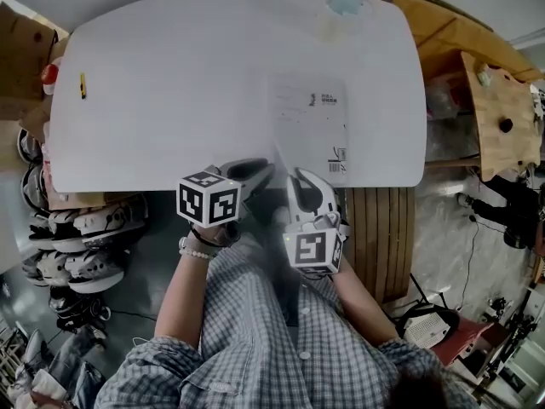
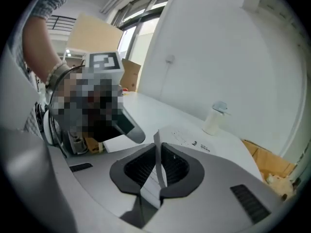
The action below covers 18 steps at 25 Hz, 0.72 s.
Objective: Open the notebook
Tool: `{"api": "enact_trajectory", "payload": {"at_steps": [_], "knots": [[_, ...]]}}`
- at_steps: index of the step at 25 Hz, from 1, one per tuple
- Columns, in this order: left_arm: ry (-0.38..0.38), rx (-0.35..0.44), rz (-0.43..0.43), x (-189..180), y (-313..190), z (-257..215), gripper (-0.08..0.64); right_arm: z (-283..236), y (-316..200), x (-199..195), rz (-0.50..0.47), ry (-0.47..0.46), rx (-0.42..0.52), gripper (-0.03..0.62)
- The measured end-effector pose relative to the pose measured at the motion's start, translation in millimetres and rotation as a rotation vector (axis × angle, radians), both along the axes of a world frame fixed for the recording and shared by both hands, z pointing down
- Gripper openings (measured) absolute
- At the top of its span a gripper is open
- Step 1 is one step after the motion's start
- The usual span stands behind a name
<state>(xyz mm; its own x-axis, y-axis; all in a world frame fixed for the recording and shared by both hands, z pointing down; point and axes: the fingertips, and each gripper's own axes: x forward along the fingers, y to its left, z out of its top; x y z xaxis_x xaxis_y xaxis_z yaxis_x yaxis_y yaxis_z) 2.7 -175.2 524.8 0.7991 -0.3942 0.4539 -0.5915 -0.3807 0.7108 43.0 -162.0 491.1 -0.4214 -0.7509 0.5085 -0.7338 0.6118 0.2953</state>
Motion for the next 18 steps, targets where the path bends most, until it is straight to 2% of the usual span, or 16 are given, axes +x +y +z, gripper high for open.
{"api": "enact_trajectory", "payload": {"at_steps": [2,5,12,18], "knots": [[-0.055,0.030,0.008,1,3,5,0.031,-5,-2,3,0.023,-0.040,-0.011,0.051],[-0.057,0.047,0.007,6,6,8,0.009,-14,-5,9,0.066,-0.117,-0.028,0.051],[-0.163,0.049,0.034,14,8,27,0.008,-31,-8,31,0.172,-0.299,-0.050,0.051],[-0.217,0.042,0.048,23,7,33,0.008,-44,-11,51,0.259,-0.478,-0.074,0.051]]}}
